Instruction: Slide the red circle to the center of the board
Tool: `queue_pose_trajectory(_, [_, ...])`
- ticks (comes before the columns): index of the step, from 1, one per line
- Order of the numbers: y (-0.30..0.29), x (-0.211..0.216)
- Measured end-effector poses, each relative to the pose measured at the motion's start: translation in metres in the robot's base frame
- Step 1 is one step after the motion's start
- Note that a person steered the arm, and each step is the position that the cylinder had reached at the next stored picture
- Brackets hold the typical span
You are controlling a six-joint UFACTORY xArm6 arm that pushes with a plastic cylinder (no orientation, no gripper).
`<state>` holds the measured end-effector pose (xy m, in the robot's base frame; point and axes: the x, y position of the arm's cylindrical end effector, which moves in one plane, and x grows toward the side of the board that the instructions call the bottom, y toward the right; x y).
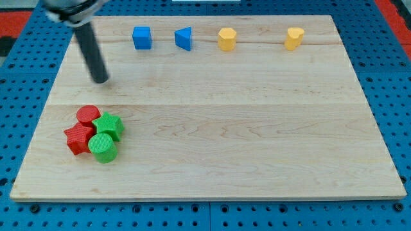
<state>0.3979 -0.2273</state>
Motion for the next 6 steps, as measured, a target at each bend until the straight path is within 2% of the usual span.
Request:
queue_pose_trajectory(1, [-0.052,0.054])
queue_pose_trajectory(2, [-0.054,0.1])
queue_pose_trajectory(4, [-0.002,0.106])
queue_pose_trajectory(6, [0.03,0.058])
